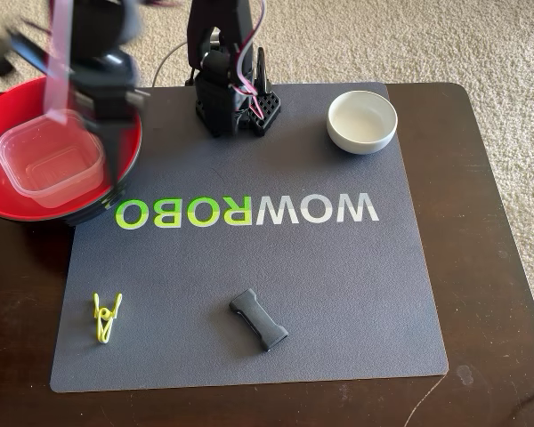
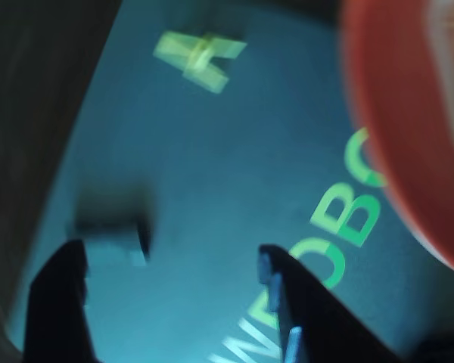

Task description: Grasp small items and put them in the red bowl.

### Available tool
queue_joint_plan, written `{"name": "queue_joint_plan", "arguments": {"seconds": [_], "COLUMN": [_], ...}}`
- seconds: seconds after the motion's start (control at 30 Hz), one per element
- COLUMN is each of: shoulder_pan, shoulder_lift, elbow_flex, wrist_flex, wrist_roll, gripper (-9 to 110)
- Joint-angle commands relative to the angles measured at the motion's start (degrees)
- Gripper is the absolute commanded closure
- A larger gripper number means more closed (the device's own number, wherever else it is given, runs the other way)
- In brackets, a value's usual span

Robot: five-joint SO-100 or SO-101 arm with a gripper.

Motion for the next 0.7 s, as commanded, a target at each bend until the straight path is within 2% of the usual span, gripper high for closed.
{"name": "queue_joint_plan", "arguments": {"seconds": [0.0,0.17,0.37,0.5,0.67], "shoulder_pan": [-16.17,-32.26,-50.10,-59.77,-64.51], "shoulder_lift": [-2.90,-12.22,-12.74,-15.12,-16.52], "elbow_flex": [4.92,9.67,21.01,23.20,23.82], "wrist_flex": [-0.18,0.26,0.26,-0.26,-3.34], "wrist_roll": [14.50,28.83,39.11,41.22,41.48], "gripper": [71,72,70,69,70]}}
